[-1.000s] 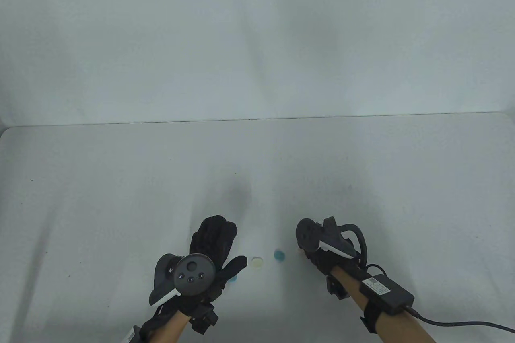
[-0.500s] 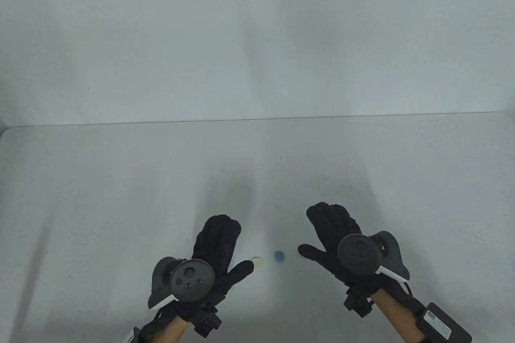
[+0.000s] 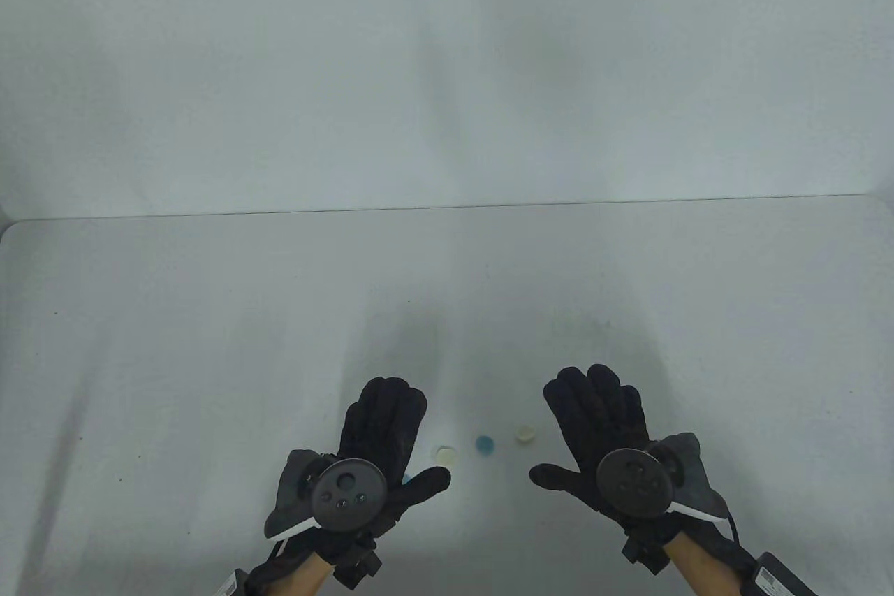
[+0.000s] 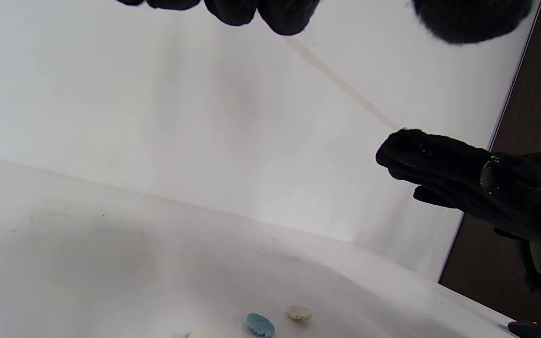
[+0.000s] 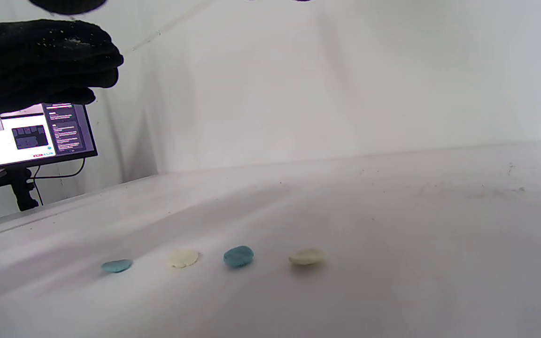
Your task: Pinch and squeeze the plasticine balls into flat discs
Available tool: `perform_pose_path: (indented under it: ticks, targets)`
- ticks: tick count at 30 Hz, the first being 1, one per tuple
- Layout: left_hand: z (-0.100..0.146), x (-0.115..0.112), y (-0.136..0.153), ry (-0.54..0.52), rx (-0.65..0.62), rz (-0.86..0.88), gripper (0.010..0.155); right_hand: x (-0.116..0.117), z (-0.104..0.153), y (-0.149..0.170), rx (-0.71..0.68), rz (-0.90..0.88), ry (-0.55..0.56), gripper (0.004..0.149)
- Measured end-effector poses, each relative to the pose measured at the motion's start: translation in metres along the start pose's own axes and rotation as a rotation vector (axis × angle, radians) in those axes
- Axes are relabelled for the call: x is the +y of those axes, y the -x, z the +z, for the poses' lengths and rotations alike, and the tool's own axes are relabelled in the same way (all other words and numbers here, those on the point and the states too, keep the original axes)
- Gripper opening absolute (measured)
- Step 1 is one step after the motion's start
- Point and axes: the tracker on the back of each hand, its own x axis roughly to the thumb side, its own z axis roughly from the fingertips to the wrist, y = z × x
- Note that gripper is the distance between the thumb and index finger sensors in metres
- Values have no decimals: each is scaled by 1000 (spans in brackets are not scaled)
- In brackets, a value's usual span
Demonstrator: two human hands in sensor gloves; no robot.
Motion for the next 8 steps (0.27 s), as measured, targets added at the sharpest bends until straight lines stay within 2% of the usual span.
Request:
perform_pose_path:
  ticks: [8]
  targets:
    - [0,1,2,-3,19,8,92,-1,0,2,3,-23,11,93]
